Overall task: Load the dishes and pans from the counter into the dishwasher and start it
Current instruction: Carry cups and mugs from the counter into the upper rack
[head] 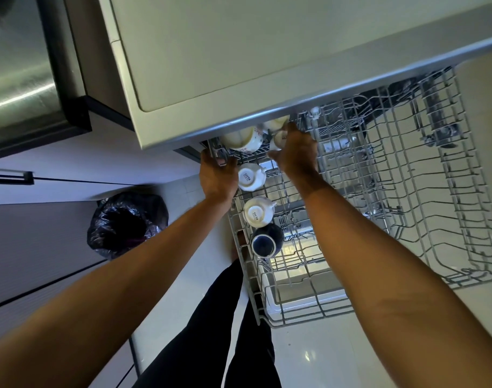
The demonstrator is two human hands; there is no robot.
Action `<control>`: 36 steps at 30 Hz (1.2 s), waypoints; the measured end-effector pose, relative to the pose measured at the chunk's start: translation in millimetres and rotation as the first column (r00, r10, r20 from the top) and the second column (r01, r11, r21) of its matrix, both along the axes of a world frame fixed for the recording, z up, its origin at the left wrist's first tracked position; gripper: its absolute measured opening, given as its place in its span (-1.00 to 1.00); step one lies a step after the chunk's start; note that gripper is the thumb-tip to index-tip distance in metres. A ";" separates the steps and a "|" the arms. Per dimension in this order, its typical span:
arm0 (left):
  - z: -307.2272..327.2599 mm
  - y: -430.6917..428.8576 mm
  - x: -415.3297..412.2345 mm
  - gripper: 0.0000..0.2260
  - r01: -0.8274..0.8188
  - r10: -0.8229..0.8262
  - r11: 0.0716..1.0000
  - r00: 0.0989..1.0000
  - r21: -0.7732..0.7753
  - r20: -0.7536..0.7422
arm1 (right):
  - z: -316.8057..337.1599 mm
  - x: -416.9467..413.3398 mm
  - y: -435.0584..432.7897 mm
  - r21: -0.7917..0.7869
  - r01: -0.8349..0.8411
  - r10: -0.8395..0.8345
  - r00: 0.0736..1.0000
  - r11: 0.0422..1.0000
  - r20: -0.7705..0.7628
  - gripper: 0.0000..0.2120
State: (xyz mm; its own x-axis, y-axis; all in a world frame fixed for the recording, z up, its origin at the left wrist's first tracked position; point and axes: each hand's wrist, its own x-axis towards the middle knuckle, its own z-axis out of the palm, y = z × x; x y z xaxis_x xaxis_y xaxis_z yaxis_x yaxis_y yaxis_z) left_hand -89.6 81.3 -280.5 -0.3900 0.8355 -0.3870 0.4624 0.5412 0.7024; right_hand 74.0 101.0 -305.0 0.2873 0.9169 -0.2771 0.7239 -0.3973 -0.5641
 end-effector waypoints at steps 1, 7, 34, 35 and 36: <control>0.2 0.5 -0.7 -0.68 0.000 0.000 1.000 1.000 -0.004 0.000 | -0.5 -1.1 -0.1 0.011 0.003 -0.003 1.000 1.000 -0.022 -0.46; 4.6 1.8 -1.7 -0.64 0.007 -0.007 1.000 1.000 -0.020 -0.017 | -4.3 -0.9 -11.3 0.076 0.072 -0.064 0.993 0.994 -0.098 -0.42; 230.6 -41.4 -301.6 -0.92 0.065 0.018 0.873 0.986 0.484 -0.165 | 275.7 -256.1 -52.8 0.381 -0.497 0.589 0.788 0.780 -0.178 -0.89; 238.8 -33.3 -329.5 -0.92 0.052 0.047 0.860 0.982 0.507 -0.181 | 286.6 -284.7 -39.4 0.393 -0.530 0.621 0.768 0.752 -0.153 -0.89; 244.1 -27.1 -351.5 -0.92 0.048 0.064 0.853 0.978 0.520 -0.197 | 294.1 -306.6 -27.4 0.394 -0.552 0.640 0.757 0.735 -0.133 -0.90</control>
